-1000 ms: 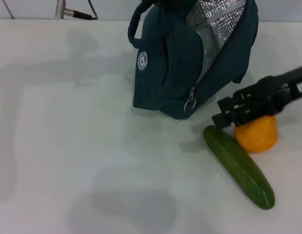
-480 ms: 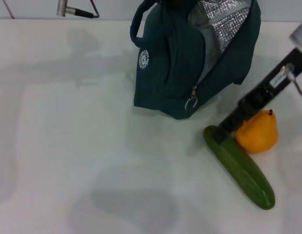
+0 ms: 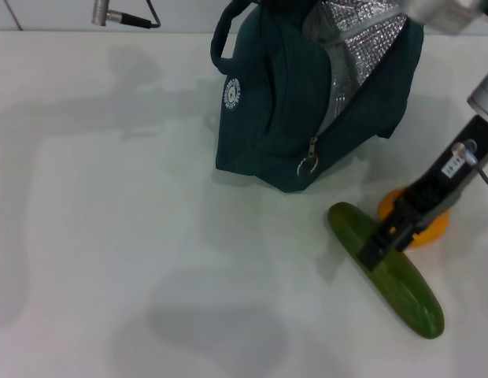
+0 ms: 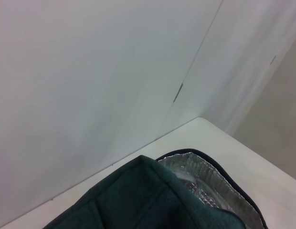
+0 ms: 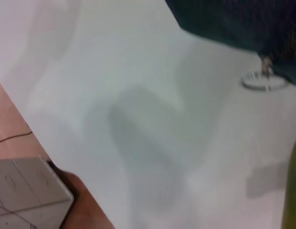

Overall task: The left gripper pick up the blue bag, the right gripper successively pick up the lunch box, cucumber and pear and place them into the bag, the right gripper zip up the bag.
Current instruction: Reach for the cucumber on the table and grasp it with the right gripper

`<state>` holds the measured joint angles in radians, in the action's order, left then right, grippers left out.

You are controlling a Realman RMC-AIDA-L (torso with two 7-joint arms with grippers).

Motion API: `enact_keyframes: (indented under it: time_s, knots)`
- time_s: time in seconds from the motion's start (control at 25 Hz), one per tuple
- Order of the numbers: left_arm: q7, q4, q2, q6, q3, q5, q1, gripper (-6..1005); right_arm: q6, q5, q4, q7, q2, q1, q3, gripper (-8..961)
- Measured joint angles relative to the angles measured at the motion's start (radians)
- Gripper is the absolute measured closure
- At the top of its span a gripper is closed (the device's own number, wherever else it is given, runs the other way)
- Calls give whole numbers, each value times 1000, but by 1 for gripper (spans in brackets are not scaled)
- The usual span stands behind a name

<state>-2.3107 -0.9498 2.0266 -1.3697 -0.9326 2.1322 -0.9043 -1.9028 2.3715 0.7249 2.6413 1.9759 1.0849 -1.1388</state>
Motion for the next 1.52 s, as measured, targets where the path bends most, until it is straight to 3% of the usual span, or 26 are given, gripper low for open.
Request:
enact_keyframes:
  time_s: [0.56,1.04,1.52]
  knots:
    - [11,7,3,18,0,1,-10,962,38,226,-19,6,36,17,-7,165]
    - [25,8,9,36,-7,-2,-13,963,194,199,-94,-2,51,19,-125,176]
    - [36,8,12,35,-8,-3,-15,963,304,124,-118,-3,52,26,-231,187]
